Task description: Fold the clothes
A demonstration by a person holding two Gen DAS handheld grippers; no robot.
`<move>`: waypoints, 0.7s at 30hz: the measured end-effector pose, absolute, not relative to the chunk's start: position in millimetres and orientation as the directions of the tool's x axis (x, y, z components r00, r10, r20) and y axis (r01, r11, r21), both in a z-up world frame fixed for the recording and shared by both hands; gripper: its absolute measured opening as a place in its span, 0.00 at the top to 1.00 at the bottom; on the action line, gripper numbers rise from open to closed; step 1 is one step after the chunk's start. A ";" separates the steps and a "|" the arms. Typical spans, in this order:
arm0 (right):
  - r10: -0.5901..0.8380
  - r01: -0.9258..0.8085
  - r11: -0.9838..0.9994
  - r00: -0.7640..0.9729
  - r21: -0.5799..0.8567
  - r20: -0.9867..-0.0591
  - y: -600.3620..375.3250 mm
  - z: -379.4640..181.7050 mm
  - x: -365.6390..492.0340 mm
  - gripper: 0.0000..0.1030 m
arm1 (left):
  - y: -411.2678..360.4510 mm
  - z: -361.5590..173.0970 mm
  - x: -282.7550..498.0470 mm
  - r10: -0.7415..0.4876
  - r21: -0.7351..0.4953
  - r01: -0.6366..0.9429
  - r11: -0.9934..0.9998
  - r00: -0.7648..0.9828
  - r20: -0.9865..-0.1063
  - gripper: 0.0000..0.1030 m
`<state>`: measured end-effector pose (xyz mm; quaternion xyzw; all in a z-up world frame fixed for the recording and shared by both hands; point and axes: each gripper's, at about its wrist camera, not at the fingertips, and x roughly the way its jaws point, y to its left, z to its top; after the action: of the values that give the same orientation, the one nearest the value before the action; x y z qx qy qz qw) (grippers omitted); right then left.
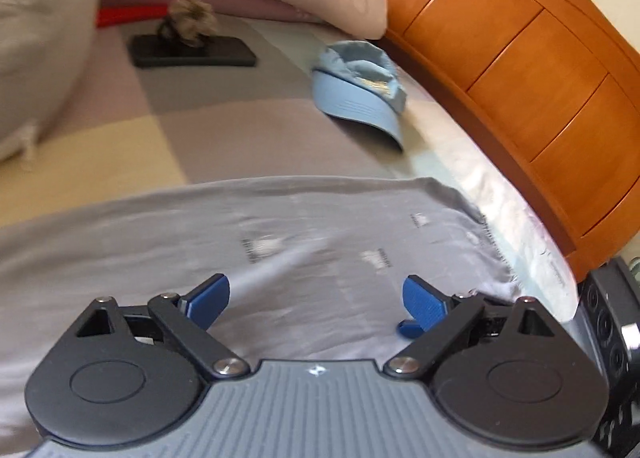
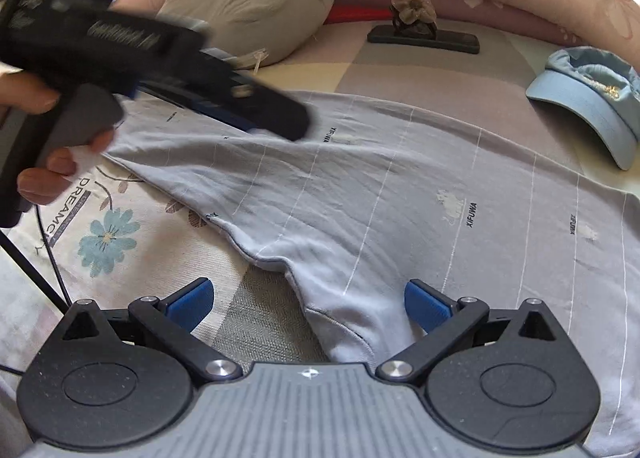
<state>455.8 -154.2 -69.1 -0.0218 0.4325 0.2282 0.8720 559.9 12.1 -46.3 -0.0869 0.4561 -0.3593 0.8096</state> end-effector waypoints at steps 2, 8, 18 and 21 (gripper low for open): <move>0.388 -0.424 0.891 0.528 0.162 -0.755 -157.2 -69.7 452.7 0.00 | 3.9 -52.5 565.6 -0.669 -0.489 0.489 0.722 0.314 -0.674 0.09; 0.413 -0.428 0.884 0.530 0.187 -0.740 -162.2 -70.5 453.6 0.00 | 26.1 -64.2 572.2 -0.649 -0.516 0.405 0.755 0.342 -0.680 0.09; 0.424 -0.428 0.882 0.534 0.199 -0.732 -164.4 -70.2 453.8 0.00 | 130.6 -56.4 570.9 -0.318 -0.282 0.152 0.947 0.544 -0.776 0.11; 0.408 -0.429 0.886 0.538 0.177 -0.738 -160.9 -70.3 452.8 0.00 | 116.6 -43.3 568.5 -0.419 -0.351 0.230 0.908 0.533 -0.735 0.10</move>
<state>452.8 -160.9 -70.3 -0.0129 0.4173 0.2386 0.8768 568.5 116.6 -43.3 -0.1061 0.4455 -0.1867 0.8691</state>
